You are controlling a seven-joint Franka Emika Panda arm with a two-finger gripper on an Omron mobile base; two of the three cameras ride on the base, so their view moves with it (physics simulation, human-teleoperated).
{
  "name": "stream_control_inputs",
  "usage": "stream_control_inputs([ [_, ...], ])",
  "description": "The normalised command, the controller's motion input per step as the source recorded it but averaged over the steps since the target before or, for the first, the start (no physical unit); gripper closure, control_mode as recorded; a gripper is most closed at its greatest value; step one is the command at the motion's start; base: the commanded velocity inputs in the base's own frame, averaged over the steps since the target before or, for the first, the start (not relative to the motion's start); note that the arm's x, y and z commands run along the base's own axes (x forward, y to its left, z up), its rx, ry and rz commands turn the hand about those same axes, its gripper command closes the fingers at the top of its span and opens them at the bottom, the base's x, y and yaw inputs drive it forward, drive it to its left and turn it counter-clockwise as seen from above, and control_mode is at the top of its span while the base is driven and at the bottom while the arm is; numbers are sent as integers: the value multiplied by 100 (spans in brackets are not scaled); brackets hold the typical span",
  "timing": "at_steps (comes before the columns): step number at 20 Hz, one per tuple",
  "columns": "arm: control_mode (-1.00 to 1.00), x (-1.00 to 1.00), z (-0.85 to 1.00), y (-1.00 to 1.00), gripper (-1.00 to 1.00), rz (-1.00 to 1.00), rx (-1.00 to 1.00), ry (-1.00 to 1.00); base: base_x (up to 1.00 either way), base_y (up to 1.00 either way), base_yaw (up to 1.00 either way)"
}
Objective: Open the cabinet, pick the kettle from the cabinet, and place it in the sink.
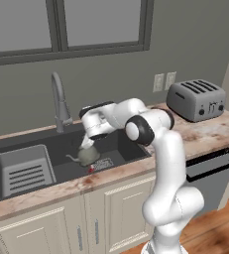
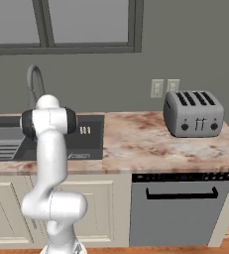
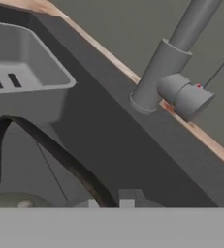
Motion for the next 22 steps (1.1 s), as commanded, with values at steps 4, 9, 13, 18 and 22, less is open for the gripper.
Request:
stream_control_inputs([
  [4,-100,25,-31,11,100,0,-4,-3,0,0,0],
  [9,-100,20,-32,9,100,0,-6,-4,0,0,0],
  [13,-100,16,-34,8,100,0,-9,-3,0,0,0],
  [18,-100,17,-34,3,100,0,-9,-3,0,0,0],
  [22,-100,20,-28,3,100,0,-4,-5,0,0,0],
])
